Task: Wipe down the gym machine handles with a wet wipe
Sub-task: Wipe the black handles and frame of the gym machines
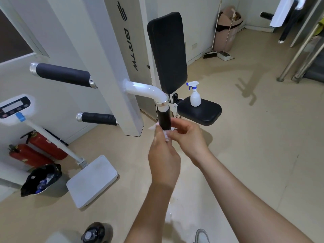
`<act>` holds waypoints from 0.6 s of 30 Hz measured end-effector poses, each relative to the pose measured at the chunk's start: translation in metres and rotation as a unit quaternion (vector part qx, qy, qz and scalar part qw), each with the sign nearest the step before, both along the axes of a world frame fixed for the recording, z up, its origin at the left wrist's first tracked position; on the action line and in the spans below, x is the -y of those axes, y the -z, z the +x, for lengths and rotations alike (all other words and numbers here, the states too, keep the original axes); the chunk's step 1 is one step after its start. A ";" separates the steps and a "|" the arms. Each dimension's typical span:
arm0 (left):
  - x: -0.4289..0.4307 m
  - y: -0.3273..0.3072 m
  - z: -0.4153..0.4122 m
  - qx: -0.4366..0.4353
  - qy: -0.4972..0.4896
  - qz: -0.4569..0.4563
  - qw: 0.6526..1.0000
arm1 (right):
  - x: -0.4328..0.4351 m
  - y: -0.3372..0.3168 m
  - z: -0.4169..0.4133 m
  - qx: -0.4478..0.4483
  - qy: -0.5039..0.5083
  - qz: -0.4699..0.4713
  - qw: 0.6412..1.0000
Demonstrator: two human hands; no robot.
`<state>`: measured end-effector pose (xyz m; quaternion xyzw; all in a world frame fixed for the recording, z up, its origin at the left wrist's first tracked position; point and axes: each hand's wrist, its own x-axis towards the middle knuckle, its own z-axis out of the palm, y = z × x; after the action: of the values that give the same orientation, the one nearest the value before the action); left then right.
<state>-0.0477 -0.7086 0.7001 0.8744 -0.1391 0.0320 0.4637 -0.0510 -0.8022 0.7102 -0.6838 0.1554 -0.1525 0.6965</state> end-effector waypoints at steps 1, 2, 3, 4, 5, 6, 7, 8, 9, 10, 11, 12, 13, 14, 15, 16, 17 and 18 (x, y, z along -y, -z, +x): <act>-0.002 0.001 -0.008 0.003 0.010 0.000 1.000 | 0.000 0.001 0.001 -0.005 0.008 0.004 1.000; -0.005 0.001 -0.013 0.009 0.011 -0.001 1.000 | 0.001 0.002 0.001 -0.010 0.015 0.004 1.000; -0.007 0.004 -0.014 0.020 0.005 -0.008 1.000 | 0.002 0.002 0.001 -0.017 0.020 0.002 1.000; -0.008 0.006 -0.012 0.027 -0.005 -0.021 0.999 | 0.003 0.002 -0.001 -0.025 0.019 0.001 1.000; -0.007 0.009 -0.007 0.029 -0.020 -0.042 0.998 | 0.004 0.001 -0.002 -0.035 0.016 0.002 0.999; -0.007 0.010 -0.002 0.022 -0.037 -0.062 0.997 | 0.005 0.001 -0.005 -0.044 0.010 -0.001 0.999; -0.004 0.010 0.004 0.016 -0.055 -0.078 0.995 | 0.007 0.001 -0.007 -0.053 0.003 -0.008 0.999; -0.001 0.009 0.008 0.007 -0.074 -0.089 0.993 | 0.008 0.001 -0.009 -0.058 -0.006 -0.015 0.998; 0.002 0.008 0.011 -0.004 -0.093 -0.102 0.990 | 0.009 0.002 -0.010 -0.064 -0.016 -0.020 0.998; 0.004 0.008 0.013 -0.020 -0.106 -0.117 0.987 | 0.010 0.004 -0.011 -0.069 -0.025 -0.025 0.997; 0.006 0.009 0.014 -0.040 -0.114 -0.126 0.985 | 0.010 0.004 -0.011 -0.073 -0.034 -0.030 0.996; 0.007 0.013 0.014 -0.055 -0.115 -0.116 0.985 | 0.011 0.005 -0.010 -0.074 -0.045 -0.040 0.995; 0.007 0.018 0.015 -0.065 -0.111 -0.088 0.988 | 0.012 0.006 -0.009 -0.073 -0.057 -0.054 0.994; 0.006 0.023 0.015 -0.072 -0.101 -0.058 0.991 | 0.012 0.007 -0.008 -0.071 -0.065 -0.069 0.993; 0.005 0.027 0.016 -0.074 -0.088 -0.035 0.993 | 0.012 0.006 -0.007 -0.074 -0.066 -0.080 0.992; 0.002 0.029 0.018 -0.075 -0.078 -0.019 0.994 | 0.012 0.006 -0.007 -0.077 -0.065 -0.087 0.991; 0.001 0.028 0.020 -0.068 -0.075 -0.014 0.995 | 0.011 0.004 -0.008 -0.077 -0.062 -0.092 0.991; 0.001 0.025 0.021 -0.056 -0.079 -0.019 0.995 | 0.012 0.004 -0.009 -0.074 -0.058 -0.096 0.991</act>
<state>-0.0267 -0.7097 0.6746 0.8743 -0.0430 0.0223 0.4829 -0.0600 -0.8141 0.7059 -0.7647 0.1508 -0.0750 0.6220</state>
